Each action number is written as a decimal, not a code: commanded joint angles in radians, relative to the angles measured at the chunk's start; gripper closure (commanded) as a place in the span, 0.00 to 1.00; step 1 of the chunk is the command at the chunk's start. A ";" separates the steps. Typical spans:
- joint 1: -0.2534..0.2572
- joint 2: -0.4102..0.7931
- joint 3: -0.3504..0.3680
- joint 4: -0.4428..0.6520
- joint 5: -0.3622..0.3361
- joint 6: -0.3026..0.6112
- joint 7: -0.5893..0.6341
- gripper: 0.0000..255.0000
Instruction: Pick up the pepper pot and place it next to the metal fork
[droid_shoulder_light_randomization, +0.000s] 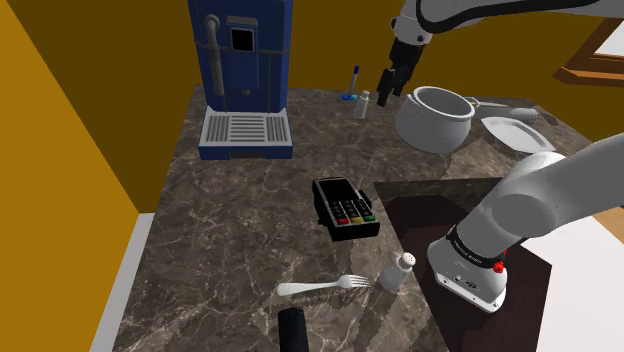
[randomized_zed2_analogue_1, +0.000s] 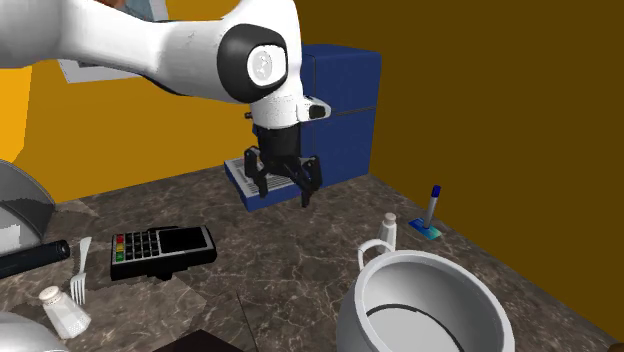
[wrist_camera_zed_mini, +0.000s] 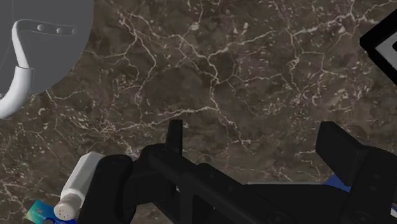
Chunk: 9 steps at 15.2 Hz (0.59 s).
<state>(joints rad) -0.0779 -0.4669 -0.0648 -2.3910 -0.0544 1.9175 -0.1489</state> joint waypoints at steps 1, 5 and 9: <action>-0.012 0.075 -0.019 0.037 -0.012 0.044 -0.020 0.00; -0.033 0.209 -0.054 0.109 -0.027 0.116 -0.056 0.00; -0.053 0.346 -0.085 0.199 -0.030 0.174 -0.093 0.00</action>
<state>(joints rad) -0.1253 -0.1607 -0.1412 -2.2280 -0.0849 2.0836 -0.2306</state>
